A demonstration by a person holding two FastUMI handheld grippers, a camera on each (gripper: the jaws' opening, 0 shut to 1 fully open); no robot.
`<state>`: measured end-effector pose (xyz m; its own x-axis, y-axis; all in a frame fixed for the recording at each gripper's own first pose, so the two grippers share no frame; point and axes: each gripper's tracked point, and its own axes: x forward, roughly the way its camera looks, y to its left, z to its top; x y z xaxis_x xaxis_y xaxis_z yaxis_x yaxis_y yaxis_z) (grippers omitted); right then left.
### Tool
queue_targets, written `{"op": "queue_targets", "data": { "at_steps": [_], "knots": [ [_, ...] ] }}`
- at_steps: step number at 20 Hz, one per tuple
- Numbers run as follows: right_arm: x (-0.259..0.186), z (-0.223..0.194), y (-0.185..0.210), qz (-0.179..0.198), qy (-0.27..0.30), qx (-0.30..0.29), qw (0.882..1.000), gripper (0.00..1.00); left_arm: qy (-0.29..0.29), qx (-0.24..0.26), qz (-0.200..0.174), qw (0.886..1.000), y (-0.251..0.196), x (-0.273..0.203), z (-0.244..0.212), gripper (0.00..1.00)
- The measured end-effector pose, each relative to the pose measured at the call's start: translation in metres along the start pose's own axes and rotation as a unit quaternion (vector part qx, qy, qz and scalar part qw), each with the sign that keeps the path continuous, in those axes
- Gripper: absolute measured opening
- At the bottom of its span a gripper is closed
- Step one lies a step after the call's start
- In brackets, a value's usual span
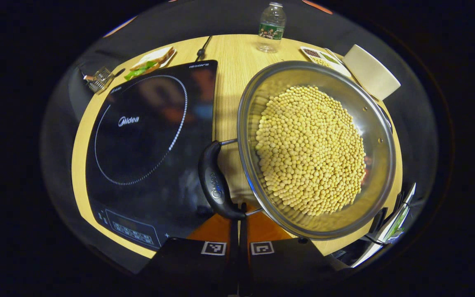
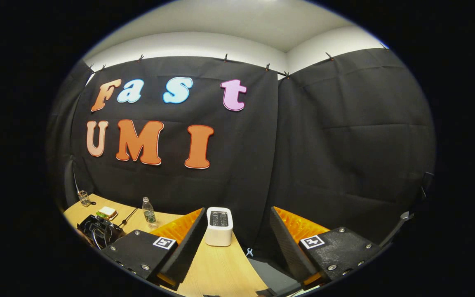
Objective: First push the handle of the pot to place it horizontally, then grasp the pot with both hands and set it on the induction cooktop.
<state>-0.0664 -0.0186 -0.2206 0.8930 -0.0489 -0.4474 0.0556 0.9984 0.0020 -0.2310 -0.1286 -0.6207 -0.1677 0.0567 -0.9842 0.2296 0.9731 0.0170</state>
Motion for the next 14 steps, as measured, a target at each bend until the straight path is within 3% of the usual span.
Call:
{"op": "queue_targets", "data": {
  "at_steps": [6,14],
  "knots": [
    [0.014,-0.013,0.033,0.009,0.028,-0.009,1.0,0.96,-0.031,0.055,-0.013,0.998,0.003,0.014,0.039,0.08],
    [0.037,-0.064,0.11,0.057,0.118,0.014,0.991,0.94,-0.066,0.101,-0.028,0.992,0.009,0.029,0.069,0.08]
  ]
}}
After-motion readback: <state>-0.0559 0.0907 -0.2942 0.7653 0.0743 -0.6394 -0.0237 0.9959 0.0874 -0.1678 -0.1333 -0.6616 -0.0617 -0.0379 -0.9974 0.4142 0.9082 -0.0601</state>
